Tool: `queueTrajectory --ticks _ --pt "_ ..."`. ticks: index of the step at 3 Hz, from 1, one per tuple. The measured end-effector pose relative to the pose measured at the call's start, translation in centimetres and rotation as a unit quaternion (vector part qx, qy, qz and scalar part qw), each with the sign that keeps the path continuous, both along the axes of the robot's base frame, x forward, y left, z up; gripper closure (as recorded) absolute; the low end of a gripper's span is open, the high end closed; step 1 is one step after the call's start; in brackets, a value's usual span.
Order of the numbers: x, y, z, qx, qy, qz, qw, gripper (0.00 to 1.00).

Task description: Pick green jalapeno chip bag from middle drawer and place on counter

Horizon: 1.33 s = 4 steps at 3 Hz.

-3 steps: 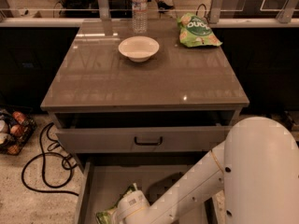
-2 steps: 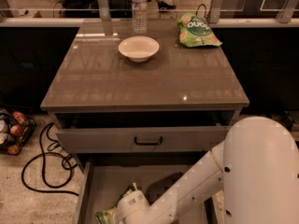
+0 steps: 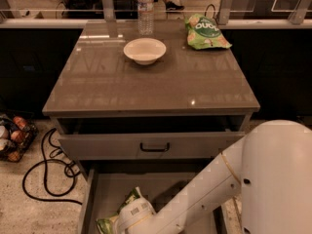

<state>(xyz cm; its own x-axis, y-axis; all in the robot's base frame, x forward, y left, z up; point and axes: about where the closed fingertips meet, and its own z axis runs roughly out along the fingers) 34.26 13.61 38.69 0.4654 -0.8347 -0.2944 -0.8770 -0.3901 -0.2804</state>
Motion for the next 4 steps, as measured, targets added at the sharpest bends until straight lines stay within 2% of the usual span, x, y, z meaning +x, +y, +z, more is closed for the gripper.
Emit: queueTrajectory --ticks 1,2,3,4 --pt "0.2 -0.1 6.2 -0.013 -0.04 0.0 0.9991 1.0" --pt "0.7 -0.9 10.0 -0.005 -0.062 -0.007 0.9981 1.0" --pt "2.4 -3.4 12.6 0.013 -0.088 -0.01 0.996 1.0" --pt "4.6 -7.5 14.8 0.039 -0.113 -0.012 0.9928 1.0"
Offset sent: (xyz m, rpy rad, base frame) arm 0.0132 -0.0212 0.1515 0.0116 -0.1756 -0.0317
